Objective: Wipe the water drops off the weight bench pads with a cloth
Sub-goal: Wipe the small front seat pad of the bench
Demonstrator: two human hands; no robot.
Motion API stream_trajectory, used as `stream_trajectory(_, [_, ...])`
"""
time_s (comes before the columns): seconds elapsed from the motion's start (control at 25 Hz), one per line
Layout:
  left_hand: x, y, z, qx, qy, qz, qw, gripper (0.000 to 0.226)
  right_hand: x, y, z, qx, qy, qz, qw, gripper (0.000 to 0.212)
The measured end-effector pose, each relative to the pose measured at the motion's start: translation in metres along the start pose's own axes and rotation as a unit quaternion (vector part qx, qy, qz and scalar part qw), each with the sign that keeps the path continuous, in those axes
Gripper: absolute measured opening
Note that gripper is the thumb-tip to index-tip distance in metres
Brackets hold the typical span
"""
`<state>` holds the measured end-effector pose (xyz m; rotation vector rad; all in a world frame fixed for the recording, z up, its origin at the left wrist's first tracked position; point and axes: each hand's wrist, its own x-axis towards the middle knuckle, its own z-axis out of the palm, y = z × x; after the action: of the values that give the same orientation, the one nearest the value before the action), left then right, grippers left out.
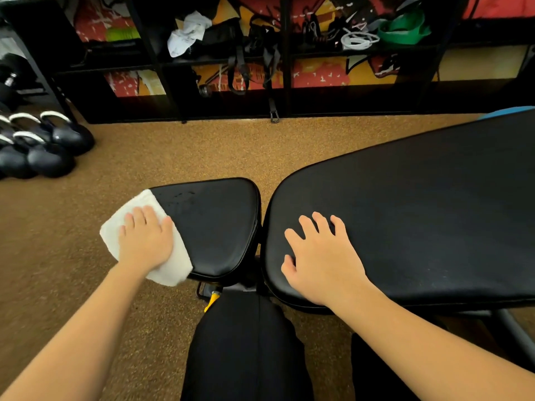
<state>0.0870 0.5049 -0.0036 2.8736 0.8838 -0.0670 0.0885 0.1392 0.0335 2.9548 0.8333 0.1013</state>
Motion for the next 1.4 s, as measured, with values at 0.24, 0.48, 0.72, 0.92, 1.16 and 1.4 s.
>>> stream_trajectory(0.24, [0.097, 0.004, -0.025, -0.014, -0.016, 0.079, 0.997, 0.060, 0.000, -0.001, -0.001, 0.001, 0.000, 0.005, 1.000, 0.054])
stream_trajectory(0.48, [0.088, 0.014, -0.020, -0.012, 0.013, 0.040, 0.999, 0.053, 0.001, -0.001, -0.001, 0.005, -0.001, 0.012, 1.000, 0.053])
stream_trajectory(0.72, [-0.016, 0.015, 0.002, 0.040, 0.032, 0.100, 0.994, 0.073, 0.000, -0.002, -0.003, 0.005, -0.001, 0.011, 1.000, 0.054])
stream_trajectory(0.92, [-0.093, 0.023, 0.022, 0.016, 0.066, 0.231, 0.971, 0.041, 0.000, -0.002, -0.002, -0.004, -0.003, 0.007, 1.000, 0.053])
stream_trajectory(1.16, [0.022, 0.026, 0.008, -0.004, 0.047, 0.062, 0.997, 0.063, 0.000, -0.002, -0.002, -0.005, -0.002, 0.009, 1.000, 0.054])
stream_trajectory(1.4, [0.100, 0.039, -0.011, -0.017, -0.003, 0.028, 0.999, 0.054, 0.002, -0.001, -0.001, -0.001, -0.004, 0.014, 1.000, 0.055])
